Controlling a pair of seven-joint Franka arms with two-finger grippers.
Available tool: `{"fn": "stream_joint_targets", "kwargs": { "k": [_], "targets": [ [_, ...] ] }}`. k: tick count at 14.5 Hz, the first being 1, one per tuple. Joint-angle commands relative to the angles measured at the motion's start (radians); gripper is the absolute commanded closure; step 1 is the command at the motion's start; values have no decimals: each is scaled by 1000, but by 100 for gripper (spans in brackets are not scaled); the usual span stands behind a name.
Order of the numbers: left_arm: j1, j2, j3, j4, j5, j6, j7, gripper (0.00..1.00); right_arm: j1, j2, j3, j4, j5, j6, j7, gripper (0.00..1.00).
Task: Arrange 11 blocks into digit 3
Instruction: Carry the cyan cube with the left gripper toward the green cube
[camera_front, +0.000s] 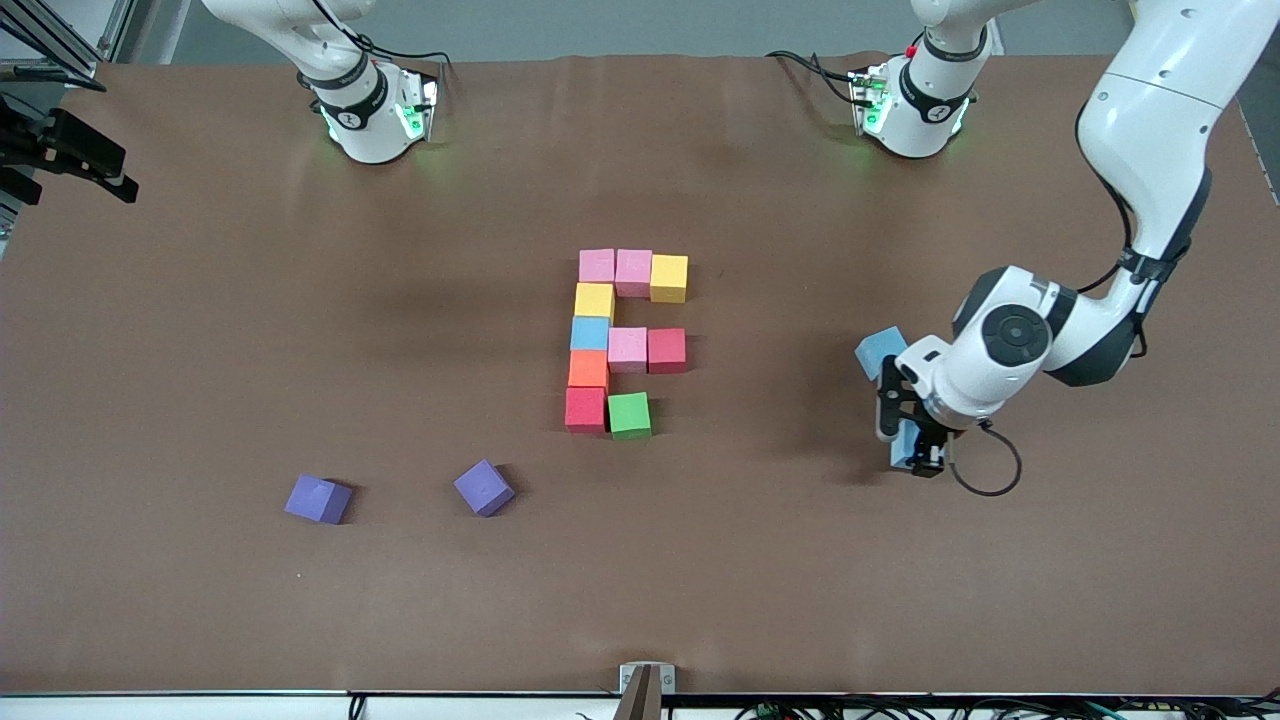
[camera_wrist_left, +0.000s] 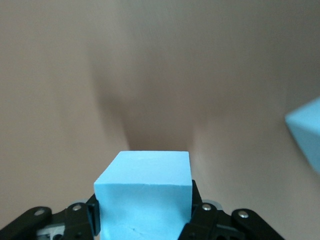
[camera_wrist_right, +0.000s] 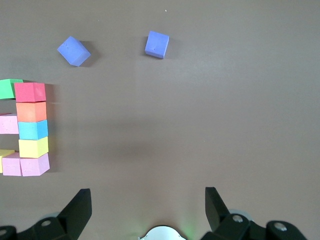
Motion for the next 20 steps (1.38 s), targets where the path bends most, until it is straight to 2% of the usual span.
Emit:
{"fn": "stream_joint_targets", "kwargs": {
  "k": [1,6,10,15,20],
  "targets": [
    [-79,52,1,96,-57,-56,-18,81,5,-31,-3,-36,-2,4,10,0],
    [-231,100,4,210,-94,-157,-218,81,17,-32,5,-38,-5,-14,10,0],
    [-372,160,8,300,-101,-189,-441,81,12,-34,-1,-39,-5,-28,10,0],
    [-482,232,11,389,-106,-197,-585,81,14,-32,-1,-39,-13,-25,9,0],
    [-602,267,94,455,-114,-197,-659,81,9,-32,-3,-39,-13,-27,7,0]
  ]
}}
